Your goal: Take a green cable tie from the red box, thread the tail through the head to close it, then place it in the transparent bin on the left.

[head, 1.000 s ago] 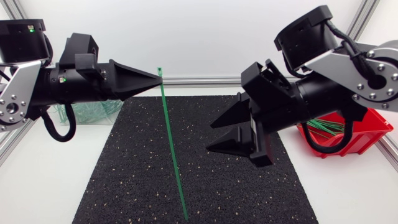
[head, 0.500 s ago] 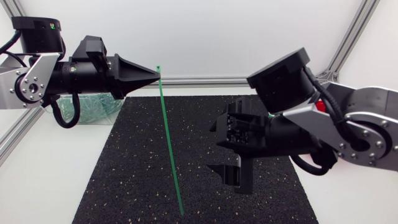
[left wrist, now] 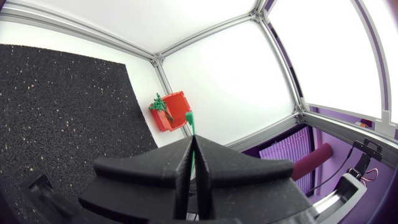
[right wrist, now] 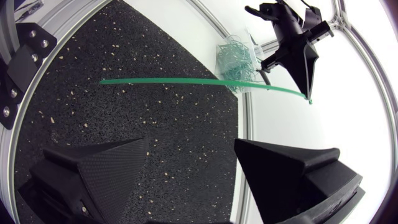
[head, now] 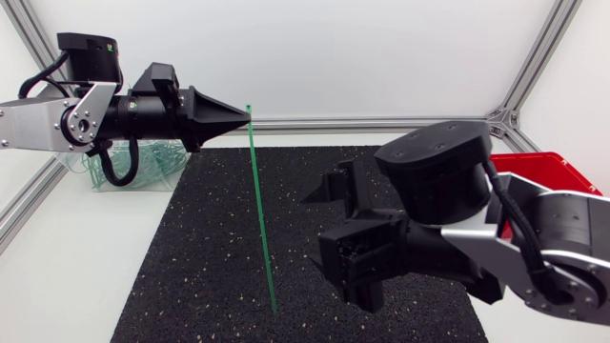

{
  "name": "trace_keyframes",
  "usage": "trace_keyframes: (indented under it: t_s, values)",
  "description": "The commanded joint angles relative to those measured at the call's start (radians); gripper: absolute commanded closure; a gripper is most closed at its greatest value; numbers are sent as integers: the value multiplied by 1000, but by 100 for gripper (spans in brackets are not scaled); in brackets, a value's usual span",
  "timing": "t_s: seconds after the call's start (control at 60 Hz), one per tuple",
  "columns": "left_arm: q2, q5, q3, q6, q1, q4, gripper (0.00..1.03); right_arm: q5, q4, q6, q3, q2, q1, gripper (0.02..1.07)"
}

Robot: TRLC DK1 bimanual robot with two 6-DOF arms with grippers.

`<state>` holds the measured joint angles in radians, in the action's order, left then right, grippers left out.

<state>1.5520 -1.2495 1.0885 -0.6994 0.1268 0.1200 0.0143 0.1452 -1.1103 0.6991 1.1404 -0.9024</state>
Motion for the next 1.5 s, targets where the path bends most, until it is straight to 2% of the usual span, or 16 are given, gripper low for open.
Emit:
trace_keyframes:
  t_s: [0.0,0.267,0.483,0.6,0.717,0.8,0.933,1.05,1.167,1.483]
  values:
    - [25,-16,28,-2,-1,0,100,49,-19,-59,-16,33,-44,6]
    - [34,-16,22,-2,0,-2,100,190,-116,-120,-50,121,-132,6]
    - [45,-18,7,38,-4,-2,100,220,-222,-244,-101,142,-145,6]
    - [37,-28,-12,77,-4,-5,100,254,-335,-307,-135,136,-141,6]
    - [11,-36,-44,138,-6,-5,100,273,-354,-338,-148,107,-141,6]
    - [13,-54,-59,173,-9,-6,100,286,-461,-391,-185,107,-133,6]
    - [8,-79,-90,236,-10,-6,100,319,-717,-491,-273,156,-130,6]
    - [8,-79,-99,258,-10,-6,100,317,-760,-496,-293,180,-130,6]
    - [11,-79,-102,258,0,-8,100,314,-875,-525,-322,231,-132,7]
    - [40,-71,-88,258,14,-8,100,311,-1047,-612,-336,374,-136,10]
